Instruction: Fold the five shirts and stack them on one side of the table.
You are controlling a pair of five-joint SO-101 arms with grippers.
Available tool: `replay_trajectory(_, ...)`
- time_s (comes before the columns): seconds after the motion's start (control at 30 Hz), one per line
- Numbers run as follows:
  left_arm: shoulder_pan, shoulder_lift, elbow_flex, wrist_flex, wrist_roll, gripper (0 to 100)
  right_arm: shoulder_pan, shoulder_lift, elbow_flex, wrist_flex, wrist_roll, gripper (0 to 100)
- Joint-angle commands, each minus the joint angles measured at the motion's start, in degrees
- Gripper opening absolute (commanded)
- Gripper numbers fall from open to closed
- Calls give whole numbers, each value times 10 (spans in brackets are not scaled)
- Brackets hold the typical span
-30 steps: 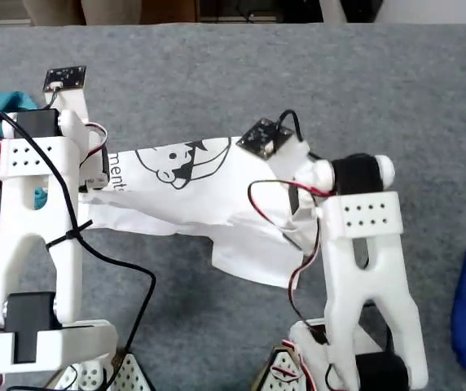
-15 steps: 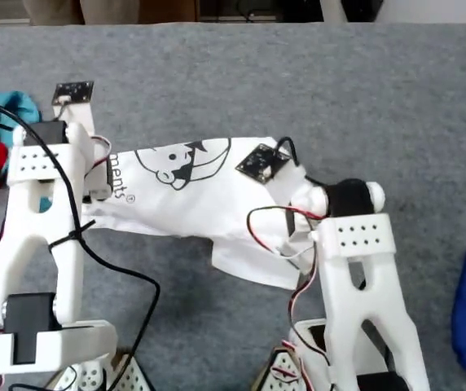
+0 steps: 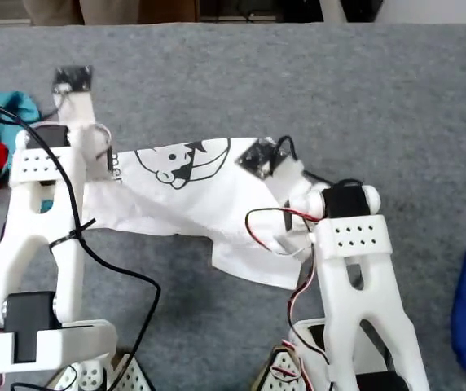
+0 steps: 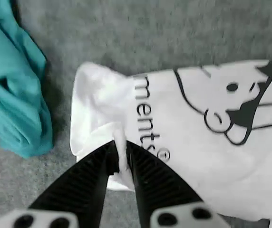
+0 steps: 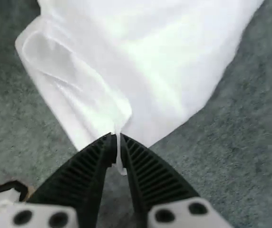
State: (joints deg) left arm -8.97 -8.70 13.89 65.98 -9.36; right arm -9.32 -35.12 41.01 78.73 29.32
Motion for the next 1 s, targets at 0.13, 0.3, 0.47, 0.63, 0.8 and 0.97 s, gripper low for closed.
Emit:
replay_trajectory(0.13,-5,-2,-104,-62,-3,18,-7,-15,-43,-203,-2,5)
replay_trajectory(0.3,-10,-2,-74,-62,-5,18,-7,-15,-43,-189,-1,5)
replay_trajectory(0.47,-6,-7,20,-55,-6,18,-7,-15,-17,-116,4,5)
replay_trajectory(0.63,12,-7,77,-14,-23,18,-7,-18,30,-62,47,5)
replay_trajectory(0.8,-2,-7,76,-1,-26,18,-7,-19,63,-26,52,5)
replay_trajectory(0.97,-4,-7,75,39,-27,18,-7,-19,92,-19,52,5)
